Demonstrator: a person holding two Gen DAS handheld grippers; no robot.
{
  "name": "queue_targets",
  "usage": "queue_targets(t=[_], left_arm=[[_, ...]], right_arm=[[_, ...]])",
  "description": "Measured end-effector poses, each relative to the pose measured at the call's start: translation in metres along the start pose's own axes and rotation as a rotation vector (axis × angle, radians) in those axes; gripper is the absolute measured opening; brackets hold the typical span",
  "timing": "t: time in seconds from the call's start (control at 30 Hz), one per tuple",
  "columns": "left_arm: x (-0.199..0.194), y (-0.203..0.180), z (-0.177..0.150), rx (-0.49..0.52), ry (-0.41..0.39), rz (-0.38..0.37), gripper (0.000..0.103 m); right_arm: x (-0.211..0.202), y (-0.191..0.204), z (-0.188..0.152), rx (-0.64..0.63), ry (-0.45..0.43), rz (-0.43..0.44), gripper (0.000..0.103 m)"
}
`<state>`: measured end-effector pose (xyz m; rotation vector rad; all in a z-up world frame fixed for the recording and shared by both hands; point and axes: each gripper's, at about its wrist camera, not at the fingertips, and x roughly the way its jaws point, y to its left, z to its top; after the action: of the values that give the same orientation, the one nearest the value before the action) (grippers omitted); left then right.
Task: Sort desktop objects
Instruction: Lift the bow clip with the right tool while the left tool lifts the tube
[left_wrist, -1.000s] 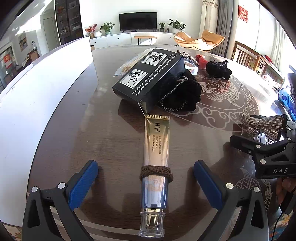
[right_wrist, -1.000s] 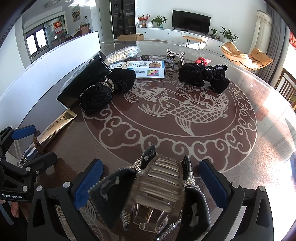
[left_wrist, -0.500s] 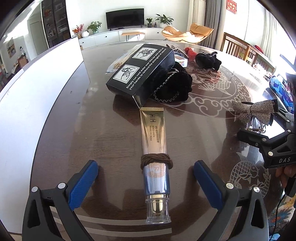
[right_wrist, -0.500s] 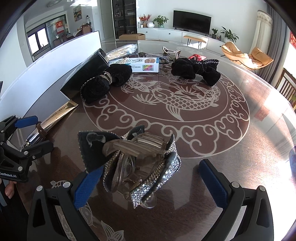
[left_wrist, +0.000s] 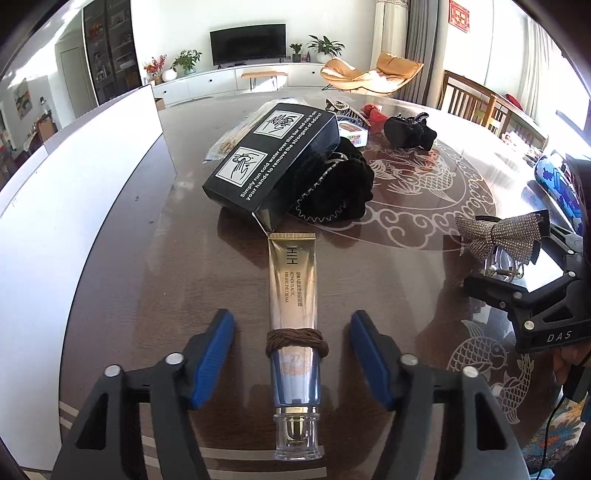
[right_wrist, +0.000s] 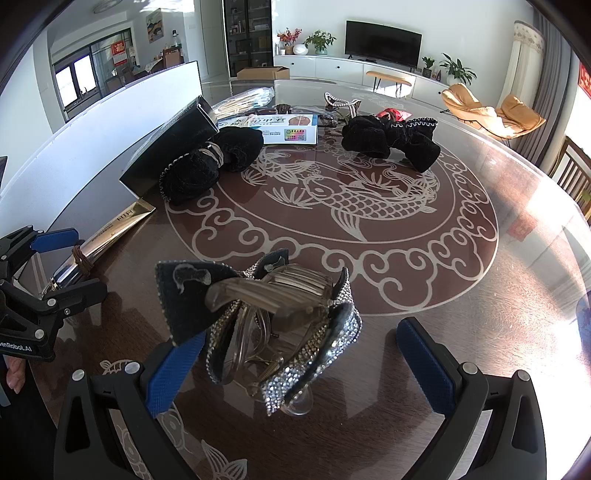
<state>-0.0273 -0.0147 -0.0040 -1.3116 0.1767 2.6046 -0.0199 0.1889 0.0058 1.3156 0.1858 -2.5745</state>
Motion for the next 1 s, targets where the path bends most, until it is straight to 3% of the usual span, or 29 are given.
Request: queue_targets(t=[0.03,0.17,0.27,0.37,0.4,0.43,0.67,0.83,1.0], left_arm=[[-0.001,-0.001,0.001,0.001,0.000,-0.010,0.028],[-0.006,0.002,-0.006,-0.026,-0.008,-0.019,0.028],[-0.010,0.002,-0.013,-0.041,-0.018,-0.021,0.028],[-0.015,-0.002,-0.020,-0.031,-0.025,-0.016,0.028],[-0.016,-0.002,-0.022,-0.033,-0.028,-0.016,0.028],[-0.018,-0.001,-0.024,-0.040,-0.030,-0.021,0.028],[-0.048,0.015,-0.024,-0.121,-0.108,-0.057,0.028],[-0.066,0.028,-0.023,-0.157,-0.144,-0.064,0.028],[-0.063,0.042,-0.029,-0.195,-0.121,-0.079,0.028]], right_arm=[[0.000,0.001,0.001,0.000,0.000,0.000,0.103],[-0.001,0.001,0.004,-0.002,0.058,0.020,0.103],[-0.007,-0.001,0.003,0.040,0.048,0.077,0.101],[-0.015,-0.001,-0.003,0.049,0.002,0.049,0.064],[-0.017,-0.001,-0.002,0.049,-0.009,0.050,0.042],[-0.018,-0.002,-0.001,0.057,-0.009,0.057,0.039],[-0.044,0.000,-0.005,0.095,-0.049,0.080,0.038],[-0.044,0.008,-0.008,0.103,-0.027,0.107,0.038],[-0.044,0.028,0.002,0.066,-0.032,0.139,0.038]])
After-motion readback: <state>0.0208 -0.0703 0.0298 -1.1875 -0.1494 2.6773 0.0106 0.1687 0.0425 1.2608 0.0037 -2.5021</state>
